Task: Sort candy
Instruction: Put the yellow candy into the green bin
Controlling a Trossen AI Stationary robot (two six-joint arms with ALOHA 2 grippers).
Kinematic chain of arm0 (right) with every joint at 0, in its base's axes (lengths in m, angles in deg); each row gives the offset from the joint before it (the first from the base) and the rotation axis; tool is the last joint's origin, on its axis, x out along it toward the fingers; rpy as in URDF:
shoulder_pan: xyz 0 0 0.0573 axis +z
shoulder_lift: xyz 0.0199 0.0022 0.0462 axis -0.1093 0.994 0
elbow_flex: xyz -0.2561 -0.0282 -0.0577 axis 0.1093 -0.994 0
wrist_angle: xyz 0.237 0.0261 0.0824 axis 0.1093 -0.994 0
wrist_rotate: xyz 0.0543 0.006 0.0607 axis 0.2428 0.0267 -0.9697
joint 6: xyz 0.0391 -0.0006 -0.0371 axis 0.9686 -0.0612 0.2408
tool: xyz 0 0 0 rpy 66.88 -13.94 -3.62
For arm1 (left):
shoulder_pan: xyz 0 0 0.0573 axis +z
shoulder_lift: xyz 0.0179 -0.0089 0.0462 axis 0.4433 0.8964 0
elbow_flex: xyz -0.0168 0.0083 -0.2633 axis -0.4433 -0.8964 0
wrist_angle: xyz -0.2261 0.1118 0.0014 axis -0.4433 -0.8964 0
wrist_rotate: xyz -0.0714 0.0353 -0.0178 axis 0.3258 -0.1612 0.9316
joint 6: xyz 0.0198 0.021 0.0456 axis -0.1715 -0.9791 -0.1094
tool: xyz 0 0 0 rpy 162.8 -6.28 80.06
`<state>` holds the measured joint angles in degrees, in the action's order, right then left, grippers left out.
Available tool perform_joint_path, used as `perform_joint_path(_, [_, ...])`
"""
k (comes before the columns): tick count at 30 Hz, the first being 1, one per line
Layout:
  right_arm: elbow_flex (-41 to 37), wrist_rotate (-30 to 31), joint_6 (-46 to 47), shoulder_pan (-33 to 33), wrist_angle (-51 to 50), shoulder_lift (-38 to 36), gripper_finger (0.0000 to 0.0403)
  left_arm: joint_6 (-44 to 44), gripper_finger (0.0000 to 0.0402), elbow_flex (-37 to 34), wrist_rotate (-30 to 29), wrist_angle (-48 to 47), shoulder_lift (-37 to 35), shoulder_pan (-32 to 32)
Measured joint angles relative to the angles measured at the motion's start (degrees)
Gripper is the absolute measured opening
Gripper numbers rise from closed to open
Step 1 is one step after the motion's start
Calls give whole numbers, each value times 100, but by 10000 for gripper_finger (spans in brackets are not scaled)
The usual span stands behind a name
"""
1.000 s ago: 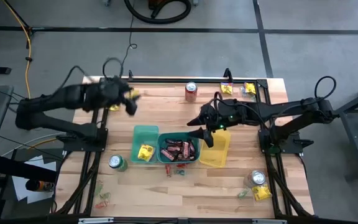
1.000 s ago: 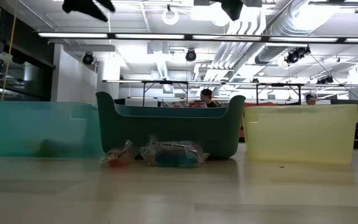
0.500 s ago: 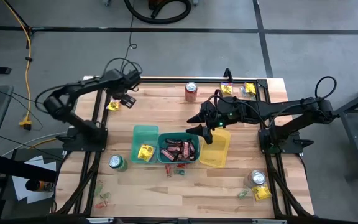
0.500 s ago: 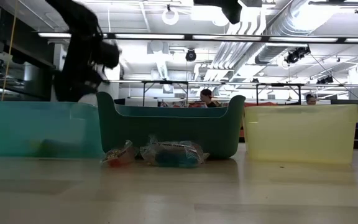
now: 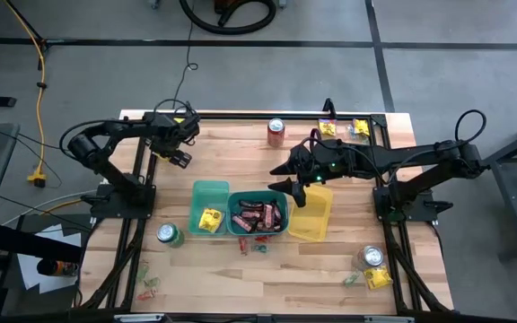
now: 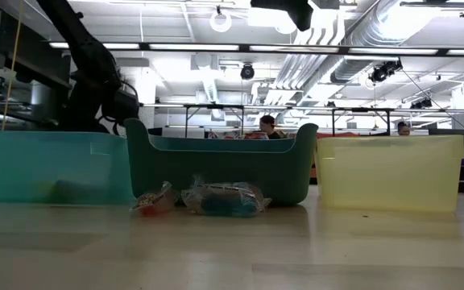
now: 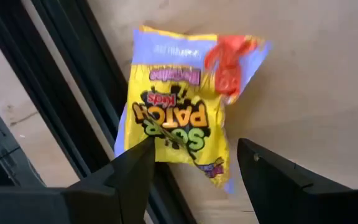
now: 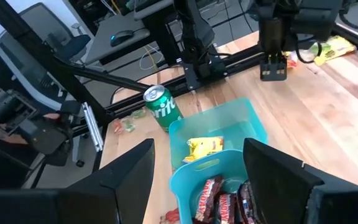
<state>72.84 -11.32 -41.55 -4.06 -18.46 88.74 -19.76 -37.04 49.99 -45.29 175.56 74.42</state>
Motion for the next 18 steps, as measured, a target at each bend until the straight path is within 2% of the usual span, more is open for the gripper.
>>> perform_joint_path(4, [0,22,-2,1,1,0,241,-33,211,13,0,140,0,-1])
perform_joint_path(6, [0,22,31,2,1,0,241,-67,194,13,55,184,0,-1])
perform_joint_path(9, [0,24,113,0,2,0,241,-201,139,13,235,261,0,-26])
perform_joint_path(13, [0,24,173,7,1,0,241,-397,27,11,374,246,-112,-101])
perform_joint_path(14, [0,24,232,7,0,0,241,-442,15,21,382,247,-216,-141])
perform_joint_path(18, [0,22,269,7,2,0,241,-688,8,233,356,247,-962,-410])
